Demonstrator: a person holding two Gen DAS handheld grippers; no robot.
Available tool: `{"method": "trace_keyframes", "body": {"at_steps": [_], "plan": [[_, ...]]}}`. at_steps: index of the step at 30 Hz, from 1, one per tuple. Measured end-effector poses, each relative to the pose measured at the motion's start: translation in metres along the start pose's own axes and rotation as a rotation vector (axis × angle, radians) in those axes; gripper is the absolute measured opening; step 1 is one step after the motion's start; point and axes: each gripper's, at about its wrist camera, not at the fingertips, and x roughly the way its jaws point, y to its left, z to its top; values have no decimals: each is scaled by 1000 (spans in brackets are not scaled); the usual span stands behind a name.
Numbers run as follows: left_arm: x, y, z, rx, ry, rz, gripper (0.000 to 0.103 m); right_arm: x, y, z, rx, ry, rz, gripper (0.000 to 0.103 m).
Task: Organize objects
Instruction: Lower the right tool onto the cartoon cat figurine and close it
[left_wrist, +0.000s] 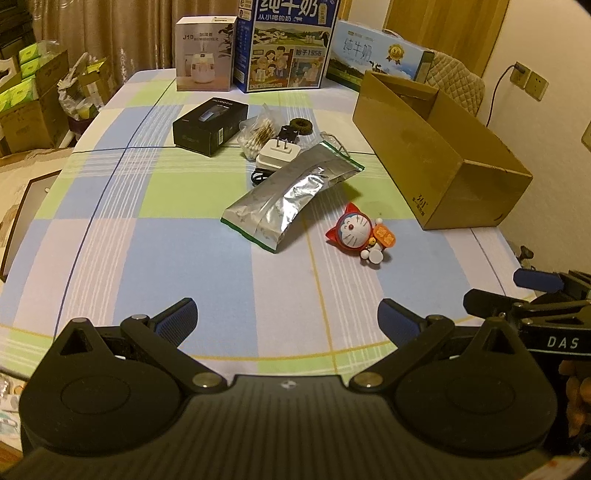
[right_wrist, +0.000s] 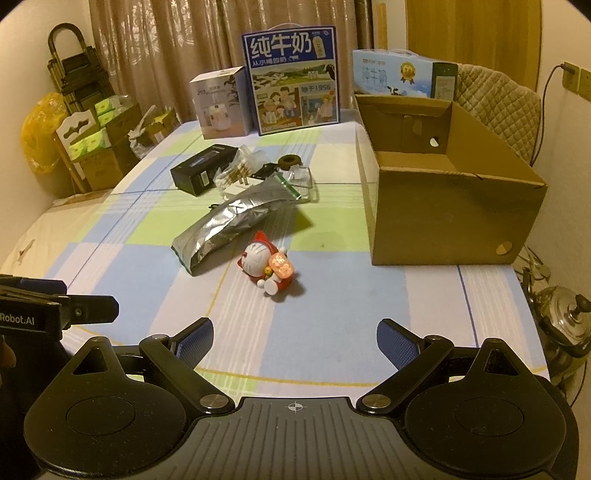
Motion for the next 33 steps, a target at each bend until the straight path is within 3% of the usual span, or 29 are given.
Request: {"method": "trace_keyframes", "body": {"at_steps": [10,22,33], "plan": [[20,17,29,107,-1,-11,102,22,2,14,-41,-4,51,93],[65,39,70,230,8,-29,102,80,4,38,-127,15,100,93],[110,48,89,300,51,-52,102,142,11,39,-220,94,117,79]]}}
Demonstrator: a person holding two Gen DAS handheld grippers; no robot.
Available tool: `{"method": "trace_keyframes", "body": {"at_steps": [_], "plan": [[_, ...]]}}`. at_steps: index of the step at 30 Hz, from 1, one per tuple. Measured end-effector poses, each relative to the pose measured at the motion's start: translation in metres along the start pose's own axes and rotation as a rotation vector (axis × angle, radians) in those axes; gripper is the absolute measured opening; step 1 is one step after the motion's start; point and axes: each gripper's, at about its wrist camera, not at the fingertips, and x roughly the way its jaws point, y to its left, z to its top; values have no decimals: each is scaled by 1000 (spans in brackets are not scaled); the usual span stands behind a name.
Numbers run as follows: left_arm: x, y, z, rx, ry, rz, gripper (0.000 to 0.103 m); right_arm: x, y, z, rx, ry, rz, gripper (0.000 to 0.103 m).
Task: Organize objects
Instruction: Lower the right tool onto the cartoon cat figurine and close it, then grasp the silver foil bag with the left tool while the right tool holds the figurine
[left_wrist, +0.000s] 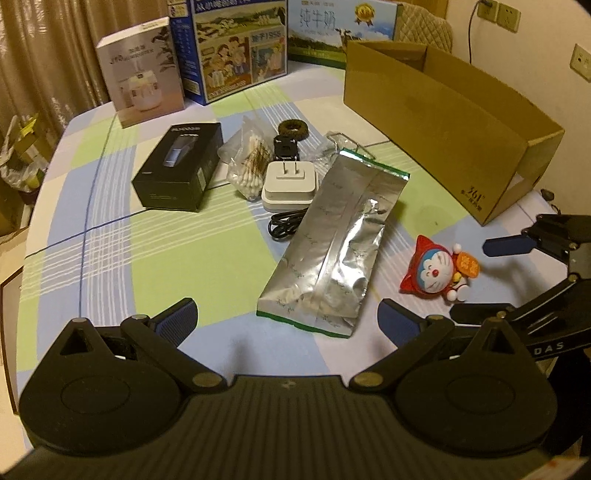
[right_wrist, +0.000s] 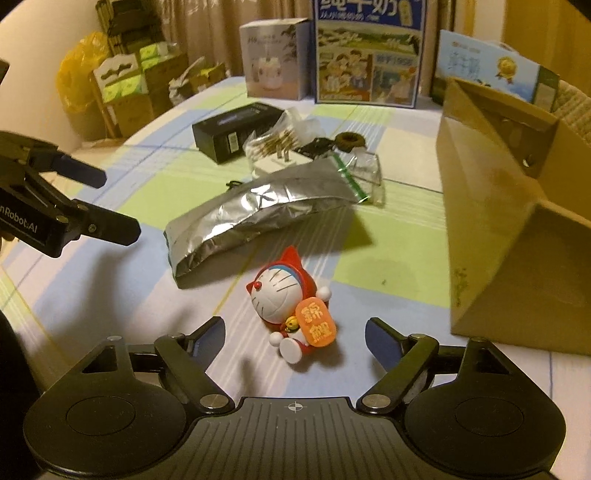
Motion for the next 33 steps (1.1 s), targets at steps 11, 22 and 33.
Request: {"method": "trace_keyframes", "body": {"at_steps": [11,22,33], "plan": [[30,4,3,26,21,-51,102,35,4,10,-95,28,14,58],[40,0,9,51,15,-97,102,40,7,7,-128,31,4,47],[54,-10,27,131,13,-135,102,28,-12,14,-7,1,-29,47]]}}
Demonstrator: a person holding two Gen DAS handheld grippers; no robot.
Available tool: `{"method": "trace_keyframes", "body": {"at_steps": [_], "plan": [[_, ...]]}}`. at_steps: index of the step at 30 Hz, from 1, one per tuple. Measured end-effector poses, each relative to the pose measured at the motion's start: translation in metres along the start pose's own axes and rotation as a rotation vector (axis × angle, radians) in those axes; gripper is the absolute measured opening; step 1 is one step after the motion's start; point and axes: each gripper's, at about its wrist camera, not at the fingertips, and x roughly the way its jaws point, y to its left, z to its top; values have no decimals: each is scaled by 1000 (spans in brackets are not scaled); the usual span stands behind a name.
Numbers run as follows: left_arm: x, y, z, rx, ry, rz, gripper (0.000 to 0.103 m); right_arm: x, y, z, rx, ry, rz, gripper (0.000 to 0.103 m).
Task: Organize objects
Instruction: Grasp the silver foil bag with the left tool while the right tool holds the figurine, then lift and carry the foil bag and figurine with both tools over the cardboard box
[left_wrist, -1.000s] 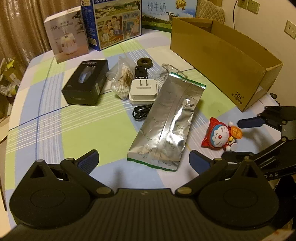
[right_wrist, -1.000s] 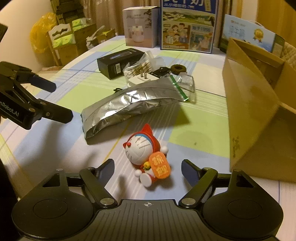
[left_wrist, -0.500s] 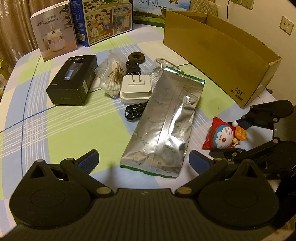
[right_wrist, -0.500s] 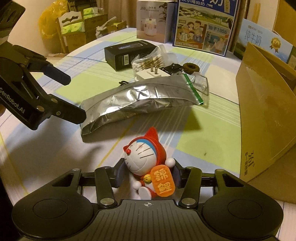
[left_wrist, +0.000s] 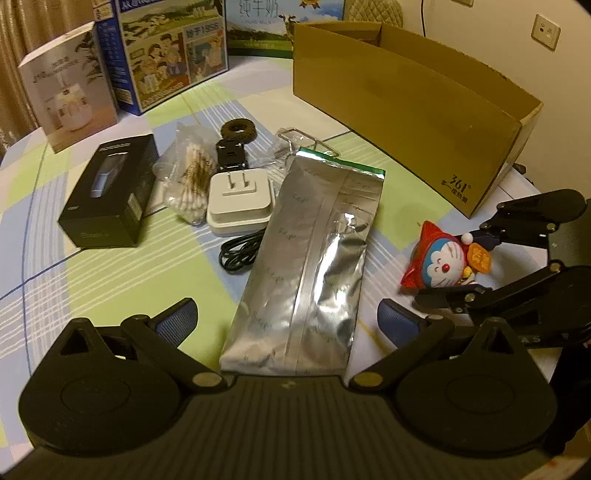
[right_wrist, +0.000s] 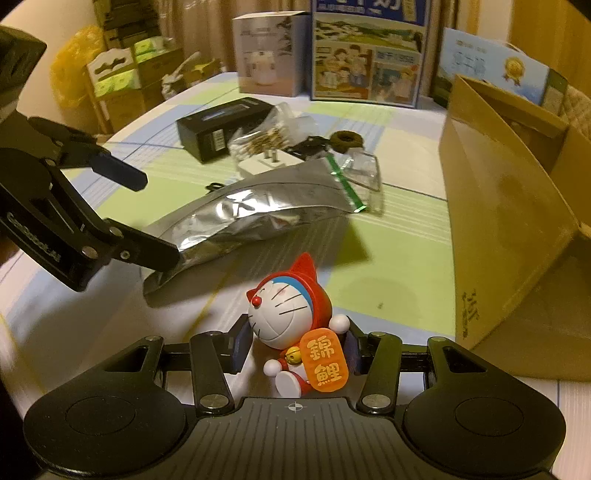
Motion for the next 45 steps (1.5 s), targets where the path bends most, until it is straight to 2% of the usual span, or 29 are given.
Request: {"method": "trace_keyframes", "body": {"at_steps": [3,11,14,18,23,25,28,30,34,37,39,41,42,45], "plan": [[8,-1,7,12,10,-25,101,0,-5,1,26,2,-2,47],[37,4,23,15,63,-87,86,1,-18,-1,81,6,-15,47],[46,7,24,7,89,-104,73,3,-20,-2,90,13,-11,47],[43,6,21,-4,124,-87,57,2,-22,-1,104,9,-9,47],[28,-3,5,-87,180,-89,55,-1,-22,-1,113,2,-2,47],[22,-8,0,-99,196,-92,59,-2,-22,-1,117,1,1,47],[15,-15,-1,-87,185,-114,70,-3,-22,-1,133,1,14,47],[15,-17,5,-69,181,-109,73,-4,-24,-1,147,3,23,47],[21,-20,16,-45,187,-108,73,-8,-27,0,167,-10,21,47],[34,-17,17,-54,229,-138,73,-9,-29,0,177,-15,21,47],[39,-18,14,-52,245,-139,68,-9,-30,0,181,-16,24,47],[37,-21,13,-53,240,-115,57,-10,-30,0,184,-19,26,47],[36,-22,13,-58,243,-96,47,-10,-30,0,184,-20,27,47],[31,-21,8,-110,246,-90,42,-11,-29,1,183,-26,32,47]]}}
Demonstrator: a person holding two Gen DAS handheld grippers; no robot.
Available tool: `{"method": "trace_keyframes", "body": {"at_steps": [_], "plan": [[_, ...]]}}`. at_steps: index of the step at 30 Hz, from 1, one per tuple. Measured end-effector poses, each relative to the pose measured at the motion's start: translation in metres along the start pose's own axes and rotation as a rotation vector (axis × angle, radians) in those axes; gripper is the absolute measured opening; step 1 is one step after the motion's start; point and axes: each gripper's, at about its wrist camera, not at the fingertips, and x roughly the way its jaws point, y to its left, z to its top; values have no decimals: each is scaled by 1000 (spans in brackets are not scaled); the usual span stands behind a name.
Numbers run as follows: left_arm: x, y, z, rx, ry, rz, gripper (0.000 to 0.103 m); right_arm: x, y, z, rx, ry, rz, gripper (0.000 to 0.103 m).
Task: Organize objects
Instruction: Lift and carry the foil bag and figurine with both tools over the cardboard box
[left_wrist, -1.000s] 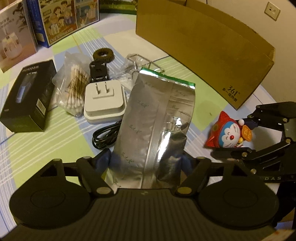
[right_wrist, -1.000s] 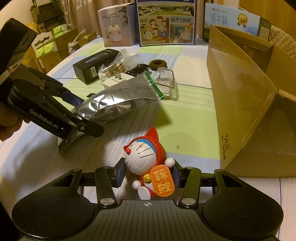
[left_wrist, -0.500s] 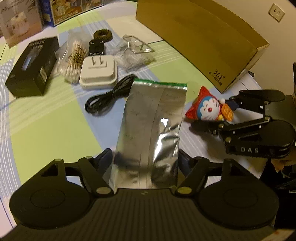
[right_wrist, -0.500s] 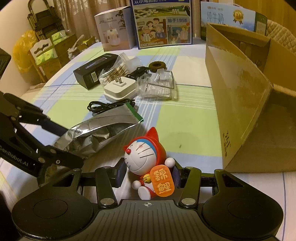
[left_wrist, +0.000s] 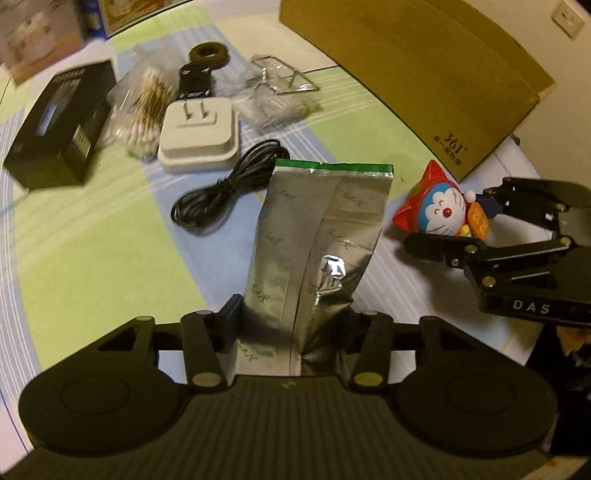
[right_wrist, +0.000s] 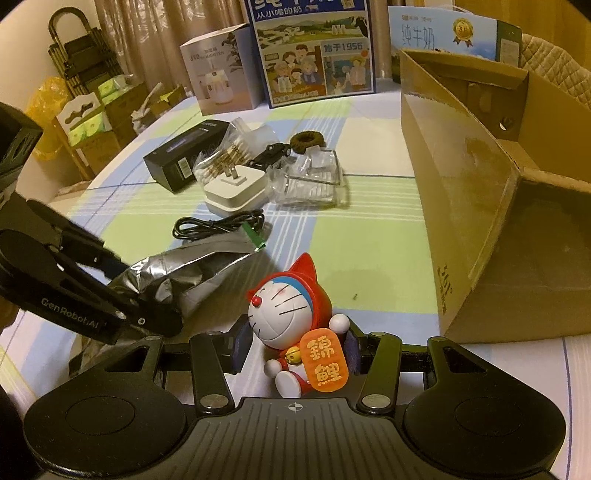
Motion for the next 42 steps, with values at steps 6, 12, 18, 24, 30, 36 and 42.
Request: {"method": "trace_keyframes", "body": {"at_steps": [6,12,18,24,30,36,42], "plan": [[-18,-1,-12,-85,-32,33,35,-11,4,0,-5,-21,3,47],[-44,-10,-16,-133,-70,55,35,-37,8,-1,14,-53,5,47],[-77,-30,-1,-137,-125,50,35,-78,5,12,47,-103,-2,47],[-108,-69,45,-103,-202,16,35,-120,-22,49,102,-159,-32,47],[-120,-109,104,-101,-263,-49,35,-148,-75,89,126,-216,-117,47],[-106,-147,159,-91,-281,-72,35,-153,-131,114,168,-237,-160,47],[-76,-162,198,-119,-271,-89,35,-141,-168,122,190,-214,-196,47]]}}
